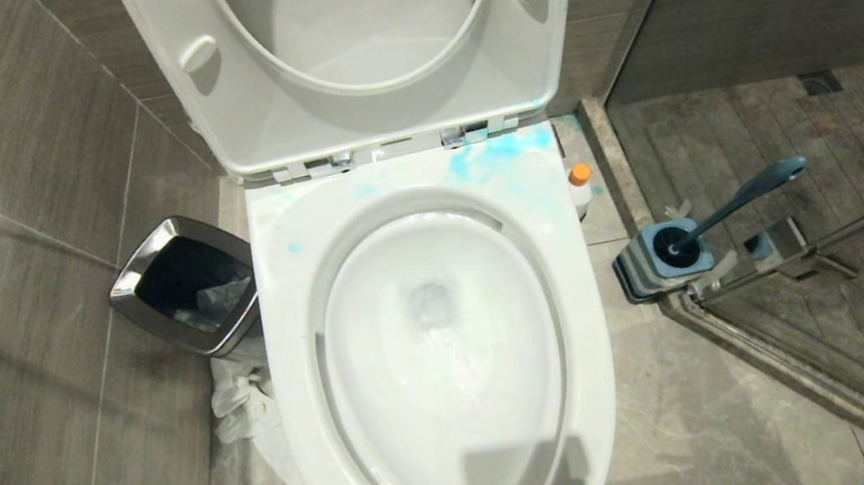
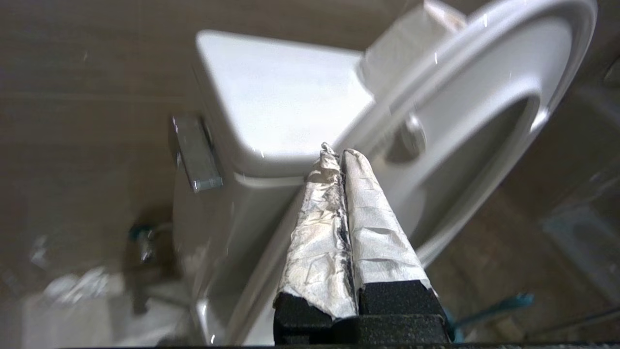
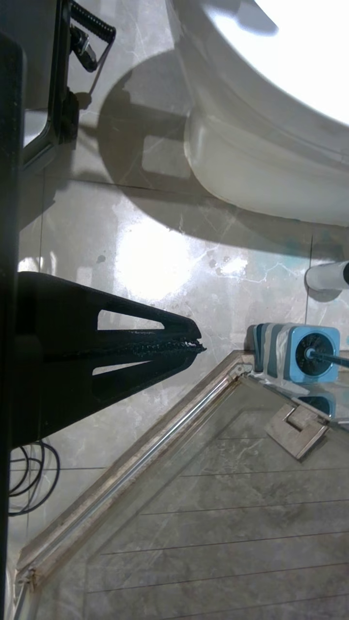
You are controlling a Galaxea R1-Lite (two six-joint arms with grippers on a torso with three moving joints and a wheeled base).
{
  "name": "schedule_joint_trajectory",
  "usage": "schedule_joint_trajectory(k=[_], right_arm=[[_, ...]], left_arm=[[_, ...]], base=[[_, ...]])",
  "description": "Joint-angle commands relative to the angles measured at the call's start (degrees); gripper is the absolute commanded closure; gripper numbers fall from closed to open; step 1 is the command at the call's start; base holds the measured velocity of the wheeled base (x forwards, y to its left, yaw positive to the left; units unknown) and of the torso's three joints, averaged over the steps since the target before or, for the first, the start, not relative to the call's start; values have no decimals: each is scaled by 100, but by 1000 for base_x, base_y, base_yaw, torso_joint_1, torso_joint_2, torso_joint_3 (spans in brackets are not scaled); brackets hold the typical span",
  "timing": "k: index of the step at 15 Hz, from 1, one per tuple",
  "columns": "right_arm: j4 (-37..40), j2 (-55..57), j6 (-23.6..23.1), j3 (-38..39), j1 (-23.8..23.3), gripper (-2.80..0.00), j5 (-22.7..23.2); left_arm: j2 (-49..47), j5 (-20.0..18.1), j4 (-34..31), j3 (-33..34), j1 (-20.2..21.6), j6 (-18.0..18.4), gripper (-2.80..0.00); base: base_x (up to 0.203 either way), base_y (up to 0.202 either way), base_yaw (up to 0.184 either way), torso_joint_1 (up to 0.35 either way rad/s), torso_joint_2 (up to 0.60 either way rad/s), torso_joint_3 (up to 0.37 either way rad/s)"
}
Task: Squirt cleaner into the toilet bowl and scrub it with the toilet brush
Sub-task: Close the toilet lid
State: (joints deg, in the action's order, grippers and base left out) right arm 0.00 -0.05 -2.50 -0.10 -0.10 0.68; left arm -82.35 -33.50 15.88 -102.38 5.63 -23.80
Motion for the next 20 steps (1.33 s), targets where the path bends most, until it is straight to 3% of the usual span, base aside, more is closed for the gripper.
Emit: schedule_joint_trajectory(k=[1, 5, 8, 11, 14, 17, 20], right_arm=[[0, 5, -5, 1, 1, 0, 2], [0, 5, -5, 1, 1, 0, 2], [0, 5, -5, 1, 1, 0, 2], [0, 5, -5, 1, 1, 0, 2], [0, 5, -5, 1, 1, 0, 2], [0, 5, -5, 1, 1, 0, 2], [0, 5, -5, 1, 1, 0, 2]], left_arm=[[-1100, -129, 983, -732, 26, -887, 0], [-1993, -418, 3484, -1001, -82, -1943, 0], [-2219, -438, 3951, -1013, -374, -2112, 0], [-2302, -430, 3967, -1012, -597, -2036, 0], [-2345, -411, 3942, -1012, -872, -1579, 0], [-2349, -332, 3841, -1012, -993, -1350, 0], [-2350, 169, 3006, -1014, -994, -649, 0]], base=[[0, 0, 0, 0, 0, 0], [0, 0, 0, 0, 0, 0], [0, 0, 0, 0, 0, 0], [0, 0, 0, 0, 0, 0], [0, 0, 0, 0, 0, 0], [0, 0, 0, 0, 0, 0], [0, 0, 0, 0, 0, 0]])
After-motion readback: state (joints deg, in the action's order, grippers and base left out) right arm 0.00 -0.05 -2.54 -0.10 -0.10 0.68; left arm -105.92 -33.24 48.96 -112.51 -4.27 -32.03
